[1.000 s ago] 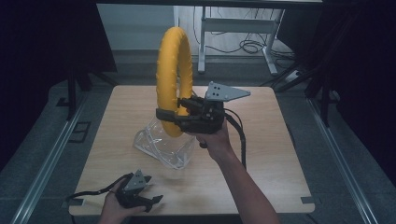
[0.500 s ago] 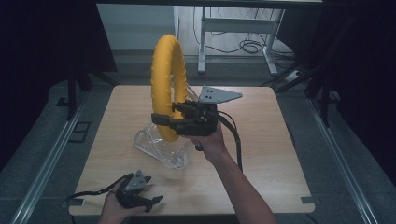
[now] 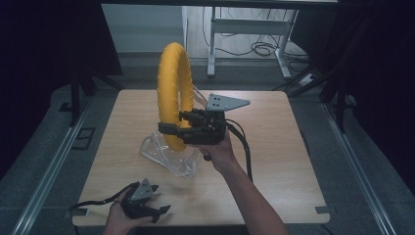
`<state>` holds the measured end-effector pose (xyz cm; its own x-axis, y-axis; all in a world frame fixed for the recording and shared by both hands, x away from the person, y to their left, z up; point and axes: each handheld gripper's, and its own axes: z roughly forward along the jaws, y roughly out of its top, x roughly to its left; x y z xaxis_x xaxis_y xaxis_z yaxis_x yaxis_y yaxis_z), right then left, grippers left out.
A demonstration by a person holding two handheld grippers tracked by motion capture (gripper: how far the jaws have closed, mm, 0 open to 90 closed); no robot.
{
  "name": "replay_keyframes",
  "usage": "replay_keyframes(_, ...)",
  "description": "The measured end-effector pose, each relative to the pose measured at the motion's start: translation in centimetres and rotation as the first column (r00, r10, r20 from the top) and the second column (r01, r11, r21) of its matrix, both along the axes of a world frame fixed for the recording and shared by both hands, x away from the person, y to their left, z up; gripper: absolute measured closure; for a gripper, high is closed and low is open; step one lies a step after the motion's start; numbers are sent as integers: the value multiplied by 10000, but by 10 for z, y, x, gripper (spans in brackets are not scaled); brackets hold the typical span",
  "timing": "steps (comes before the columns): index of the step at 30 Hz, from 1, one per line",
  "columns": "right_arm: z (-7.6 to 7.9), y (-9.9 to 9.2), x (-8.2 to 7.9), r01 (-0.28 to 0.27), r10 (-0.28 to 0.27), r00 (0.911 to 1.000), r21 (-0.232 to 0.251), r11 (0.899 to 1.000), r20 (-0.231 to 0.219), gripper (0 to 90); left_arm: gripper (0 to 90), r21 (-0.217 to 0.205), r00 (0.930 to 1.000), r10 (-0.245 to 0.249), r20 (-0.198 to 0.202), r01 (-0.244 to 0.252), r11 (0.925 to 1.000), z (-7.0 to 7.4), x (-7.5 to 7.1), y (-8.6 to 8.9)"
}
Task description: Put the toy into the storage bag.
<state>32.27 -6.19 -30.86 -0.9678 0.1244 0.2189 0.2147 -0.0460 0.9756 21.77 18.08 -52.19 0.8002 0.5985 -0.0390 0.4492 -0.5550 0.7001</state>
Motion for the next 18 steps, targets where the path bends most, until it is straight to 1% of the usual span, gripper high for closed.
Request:
replay_keyframes(8,-10,1,3,-47,43,9996,-149,9999,-263,510,185,7,10000,-7,-11,7,10000,0,0,0)
replay_keyframes(9,-11,1,4,-51,47,9997,-163,9999,-236,510,185,8,10000,-10,-6,10,10000,0,0,0)
replay_keyframes(10,-13,1,4,-82,78,9994,-143,9999,-331,510,185,18,10000,-5,-10,5,10000,0,0,0)
replay_keyframes(12,-17,2,5,-123,115,9993,-198,9997,-364,510,185,26,10000,-16,-21,16,10000,-1,0,0)
replay_keyframes(13,-19,3,5,-140,130,9988,-210,9997,-479,510,185,36,10000,-20,-20,20,10000,-1,0,0)
replay_keyframes(15,-23,4,7,-118,104,9988,-294,9995,-478,509,185,38,10000,-20,-15,20,10000,-1,0,0)
replay_keyframes(18,-30,5,9,-91,72,9981,-313,9995,-609,510,185,29,10000,-10,8,10,10000,-1,0,0)
